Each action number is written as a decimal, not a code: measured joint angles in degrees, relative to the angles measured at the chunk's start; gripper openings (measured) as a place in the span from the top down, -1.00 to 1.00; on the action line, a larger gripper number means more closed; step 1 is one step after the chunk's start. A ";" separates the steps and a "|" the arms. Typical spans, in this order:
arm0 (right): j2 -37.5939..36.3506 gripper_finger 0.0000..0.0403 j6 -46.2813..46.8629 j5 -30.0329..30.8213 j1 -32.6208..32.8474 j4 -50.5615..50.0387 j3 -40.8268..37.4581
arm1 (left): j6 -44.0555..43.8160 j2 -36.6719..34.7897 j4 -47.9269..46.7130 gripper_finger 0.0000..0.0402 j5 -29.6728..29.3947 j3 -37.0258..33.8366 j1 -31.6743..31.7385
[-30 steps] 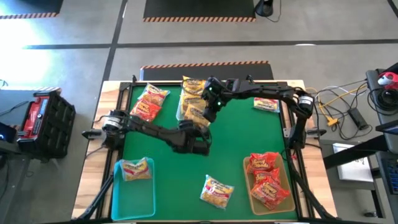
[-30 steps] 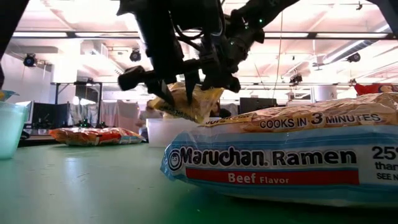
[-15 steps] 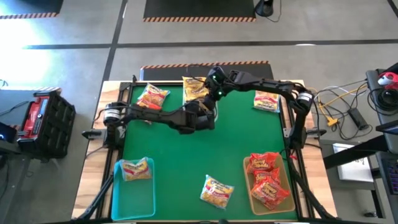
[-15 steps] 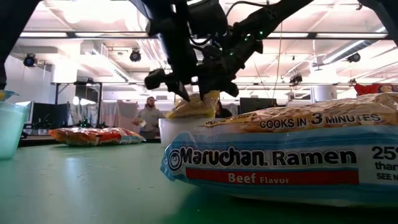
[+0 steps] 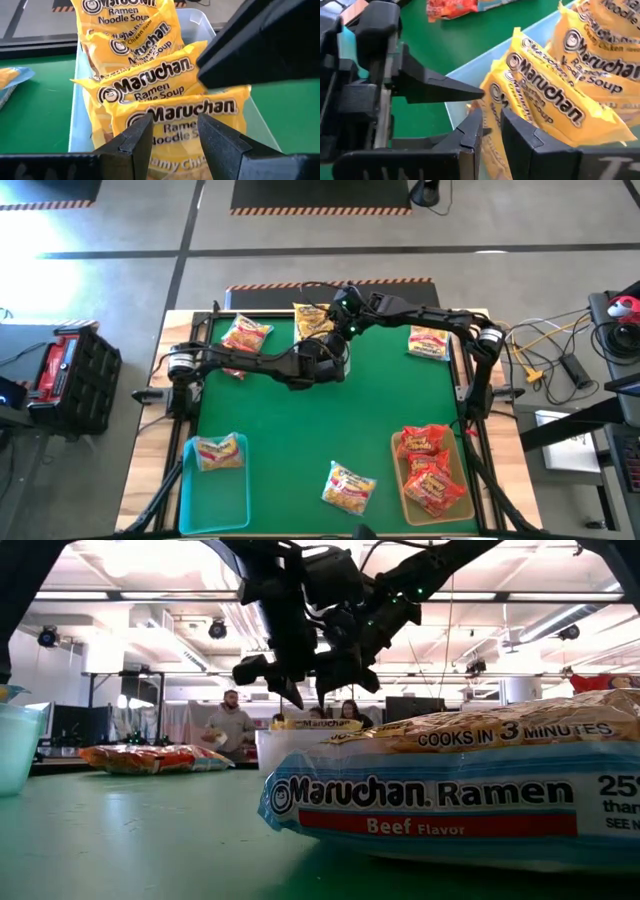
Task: Sort Maruchan noodles
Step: Put the orange noodle pack into the orange bin
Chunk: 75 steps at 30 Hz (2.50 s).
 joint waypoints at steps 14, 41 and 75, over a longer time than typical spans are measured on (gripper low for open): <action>-4.29 0.54 -1.69 1.69 -9.01 -6.65 0.00 | -0.92 -7.05 -11.69 0.30 -4.80 -0.12 -0.31; -4.17 0.56 -8.34 1.68 -16.22 -17.14 -0.01 | -6.86 -38.86 -14.09 0.30 15.69 -39.29 12.22; -7.21 0.62 -14.82 -2.82 -0.28 -34.24 -0.07 | -8.09 -31.56 -4.51 0.30 26.28 -41.97 8.76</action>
